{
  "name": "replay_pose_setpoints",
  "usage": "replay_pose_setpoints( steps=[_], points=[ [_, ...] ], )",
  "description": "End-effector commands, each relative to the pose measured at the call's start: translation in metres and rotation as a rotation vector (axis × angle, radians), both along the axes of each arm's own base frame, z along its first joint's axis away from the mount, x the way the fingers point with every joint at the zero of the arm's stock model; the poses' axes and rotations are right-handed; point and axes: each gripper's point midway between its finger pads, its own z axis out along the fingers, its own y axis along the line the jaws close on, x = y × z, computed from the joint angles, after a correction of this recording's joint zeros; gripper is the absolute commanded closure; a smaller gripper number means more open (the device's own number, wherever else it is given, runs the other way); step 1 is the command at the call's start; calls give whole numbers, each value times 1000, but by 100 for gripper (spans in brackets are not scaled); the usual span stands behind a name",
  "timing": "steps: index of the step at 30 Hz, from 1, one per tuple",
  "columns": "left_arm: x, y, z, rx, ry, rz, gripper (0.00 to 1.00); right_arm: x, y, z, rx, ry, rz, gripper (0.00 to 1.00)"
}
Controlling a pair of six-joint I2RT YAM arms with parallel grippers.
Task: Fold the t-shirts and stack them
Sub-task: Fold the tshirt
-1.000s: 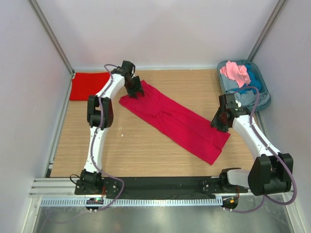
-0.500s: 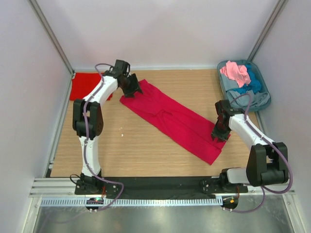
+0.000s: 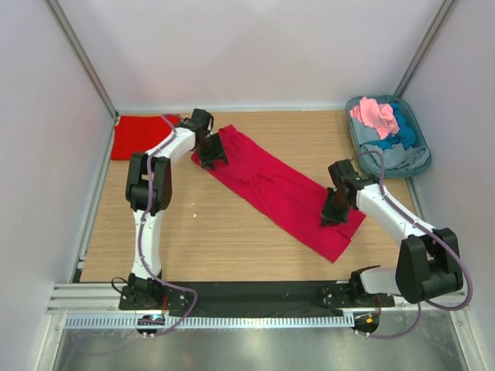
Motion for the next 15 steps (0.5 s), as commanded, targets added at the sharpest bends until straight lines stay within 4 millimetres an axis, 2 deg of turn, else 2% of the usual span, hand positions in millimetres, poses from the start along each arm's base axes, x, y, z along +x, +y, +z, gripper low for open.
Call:
replay_pose_setpoints(
  steps=[1,3,4,5,6,8,10,11,12,15],
  points=[
    [9,11,-26,87,6,-7,45,-17,16,-9,43,97,-58,91],
    [12,12,-33,96,15,-8,45,-23,15,-14,26,102,-107,91],
    [21,11,-30,92,-4,-5,45,-23,14,-13,18,87,-123,91],
    [23,12,-41,91,16,-2,45,-22,14,-14,0,69,-127,91],
    [27,10,-42,85,14,-1,45,-25,14,-19,-5,73,-153,91],
    [41,7,-44,72,-5,3,45,-24,25,-21,13,41,-143,91],
    [50,4,-46,58,-17,4,44,-32,30,-29,6,58,-152,90],
    [63,0,-37,44,-51,11,44,-38,32,-33,-4,82,-147,91],
    [65,-1,-46,33,-38,14,44,-42,29,-39,-51,81,-134,91],
    [82,-5,-47,-7,-59,41,44,-58,28,-51,-113,121,-135,90]
  ],
)
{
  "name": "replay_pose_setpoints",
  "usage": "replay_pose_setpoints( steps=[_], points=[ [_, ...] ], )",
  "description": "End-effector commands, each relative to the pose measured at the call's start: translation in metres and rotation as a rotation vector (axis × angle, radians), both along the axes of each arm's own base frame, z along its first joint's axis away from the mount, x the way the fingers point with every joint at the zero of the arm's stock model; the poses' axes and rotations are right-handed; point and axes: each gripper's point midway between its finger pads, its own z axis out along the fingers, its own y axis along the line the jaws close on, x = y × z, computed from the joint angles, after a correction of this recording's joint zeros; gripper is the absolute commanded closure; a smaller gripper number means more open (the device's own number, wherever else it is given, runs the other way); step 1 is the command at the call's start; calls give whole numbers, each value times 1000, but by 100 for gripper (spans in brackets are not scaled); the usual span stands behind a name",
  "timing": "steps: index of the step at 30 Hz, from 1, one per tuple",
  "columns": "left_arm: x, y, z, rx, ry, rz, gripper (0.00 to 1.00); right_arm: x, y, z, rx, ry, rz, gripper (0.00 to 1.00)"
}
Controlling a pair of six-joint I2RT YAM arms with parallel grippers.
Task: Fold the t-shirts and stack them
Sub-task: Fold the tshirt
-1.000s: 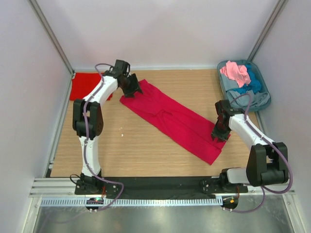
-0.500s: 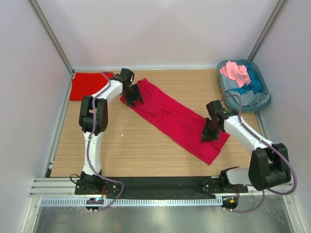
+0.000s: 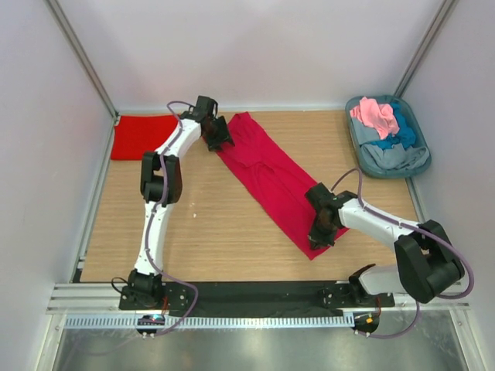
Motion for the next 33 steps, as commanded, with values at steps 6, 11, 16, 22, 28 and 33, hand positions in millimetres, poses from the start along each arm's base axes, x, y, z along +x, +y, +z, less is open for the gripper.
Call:
replay_pose_setpoints(
  steps=[6,11,16,22,28,33],
  points=[
    [25,5,-49,-50,18,38,43,-14,1,-10,-130,-3,-20,90],
    [30,-2,-35,-89,-22,6,42,3,6,12,-162,-38,84,87],
    [27,-3,-36,-97,-18,-13,41,31,37,36,-93,-110,240,86],
    [25,-4,-44,-98,-12,-21,41,27,74,27,35,-123,338,82],
    [30,0,-51,-109,-12,-1,41,8,70,4,-19,-79,398,79],
    [38,1,-50,-133,-33,18,41,-10,48,-18,-88,-19,364,79]
  ],
)
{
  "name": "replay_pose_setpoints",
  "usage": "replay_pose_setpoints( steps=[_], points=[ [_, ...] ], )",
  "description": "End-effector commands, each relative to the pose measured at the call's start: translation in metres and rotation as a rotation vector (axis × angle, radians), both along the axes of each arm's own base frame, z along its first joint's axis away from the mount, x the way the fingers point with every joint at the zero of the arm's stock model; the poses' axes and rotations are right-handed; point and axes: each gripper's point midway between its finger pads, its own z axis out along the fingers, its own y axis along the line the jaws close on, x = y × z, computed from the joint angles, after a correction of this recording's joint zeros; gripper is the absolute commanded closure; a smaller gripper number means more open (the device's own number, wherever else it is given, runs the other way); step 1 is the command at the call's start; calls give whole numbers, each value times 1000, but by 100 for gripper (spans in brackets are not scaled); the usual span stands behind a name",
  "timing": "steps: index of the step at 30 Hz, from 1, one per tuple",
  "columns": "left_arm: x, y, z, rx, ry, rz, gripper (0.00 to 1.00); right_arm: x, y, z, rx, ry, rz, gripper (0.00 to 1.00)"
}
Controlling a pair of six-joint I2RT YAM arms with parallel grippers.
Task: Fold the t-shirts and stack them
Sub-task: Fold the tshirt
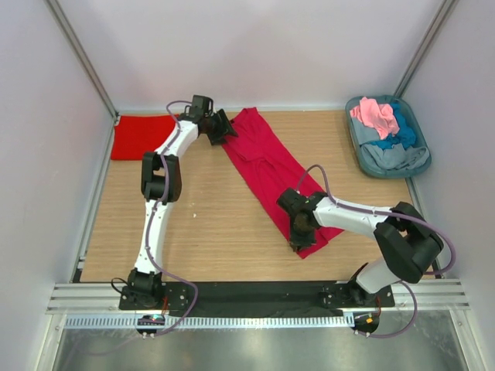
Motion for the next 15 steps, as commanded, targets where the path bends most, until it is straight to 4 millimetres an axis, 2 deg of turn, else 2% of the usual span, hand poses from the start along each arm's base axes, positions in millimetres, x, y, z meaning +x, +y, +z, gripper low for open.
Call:
replay_pose_setpoints(
  steps=[1,6,12,14,15],
  points=[
    [-5,15,-59,46,85,37,41,-7,-11,-11,-34,3,-17,79],
    [6,18,-57,23,67,65,41,-17,-7,-14,6,2,-33,79],
    [19,25,-55,-12,46,93,40,-32,30,-12,86,3,-8,78],
    [23,26,-48,-36,35,96,40,-36,39,-11,91,6,-6,78],
    [25,25,-36,-57,19,92,40,-35,47,-6,105,-3,5,78]
  ],
)
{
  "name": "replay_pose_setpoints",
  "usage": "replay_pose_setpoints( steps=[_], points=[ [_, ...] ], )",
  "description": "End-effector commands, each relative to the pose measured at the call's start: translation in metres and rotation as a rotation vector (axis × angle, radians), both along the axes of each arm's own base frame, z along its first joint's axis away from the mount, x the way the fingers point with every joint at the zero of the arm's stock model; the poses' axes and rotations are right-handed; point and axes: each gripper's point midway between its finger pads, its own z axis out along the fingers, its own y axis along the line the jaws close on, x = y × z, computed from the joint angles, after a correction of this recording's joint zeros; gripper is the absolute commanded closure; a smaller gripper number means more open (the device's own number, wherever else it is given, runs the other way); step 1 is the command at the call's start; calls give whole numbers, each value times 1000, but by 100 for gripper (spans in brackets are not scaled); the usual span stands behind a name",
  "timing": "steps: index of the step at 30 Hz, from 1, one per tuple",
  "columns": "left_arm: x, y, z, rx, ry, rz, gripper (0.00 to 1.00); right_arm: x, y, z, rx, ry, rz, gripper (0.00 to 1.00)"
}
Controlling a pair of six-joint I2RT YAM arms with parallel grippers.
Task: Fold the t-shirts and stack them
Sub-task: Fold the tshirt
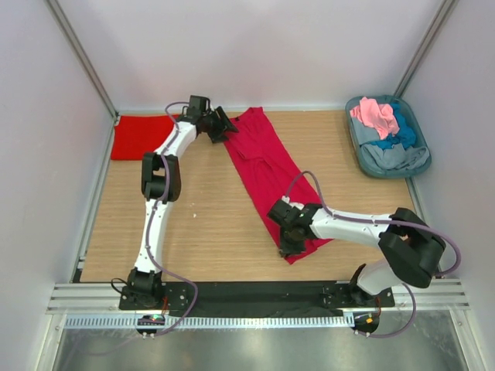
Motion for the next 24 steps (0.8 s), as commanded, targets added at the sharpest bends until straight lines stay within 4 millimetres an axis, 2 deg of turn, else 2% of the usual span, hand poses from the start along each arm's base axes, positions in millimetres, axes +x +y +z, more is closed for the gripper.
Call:
replay_pose_setpoints(
  steps=[1,2,3,4,7,8,9,10,11,12,15,16,17,18,19,20,22,23,24],
  points=[
    [6,22,-26,10,29,31,41,-13,16,-1,-1,31,-4,77],
    [5,20,-18,10,12,24,41,-13,17,1,-7,27,-2,76],
    [0,21,0,14,-8,23,40,-7,23,8,4,11,-5,75],
    [5,21,12,5,-58,28,39,-4,18,13,-21,-4,-6,71],
    [4,25,44,-4,-109,30,36,4,30,34,4,-23,8,63],
    [5,26,51,-9,-116,28,36,6,32,40,5,-25,9,62],
    [6,28,56,-13,-119,28,36,13,42,54,28,-48,14,59],
    [5,28,65,-19,-115,25,35,13,39,59,9,-43,17,56],
    [3,30,69,-21,-108,25,34,25,43,72,14,-79,14,55],
    [0,30,74,-19,-105,24,33,28,37,76,-11,-81,37,53],
    [-21,37,82,17,-84,28,32,53,21,82,-24,-84,6,52],
    [-35,42,86,42,-83,24,32,64,10,83,9,-58,-48,51],
    [-42,48,83,69,-68,42,31,69,6,84,41,-43,-66,49],
    [-58,51,85,75,-47,41,32,75,0,86,72,-34,-73,46],
    [-68,50,83,72,-28,35,32,78,-7,85,79,-20,-83,46],
    [-78,47,83,71,-12,21,32,88,-26,85,64,-13,-132,46],
    [-115,44,78,96,51,-5,32,94,-43,86,36,-7,-123,46],
    [-130,35,79,94,69,-34,32,97,-60,84,8,14,-159,46],
    [-145,30,75,93,90,-52,32,99,-67,84,-7,17,-149,46]
  ],
)
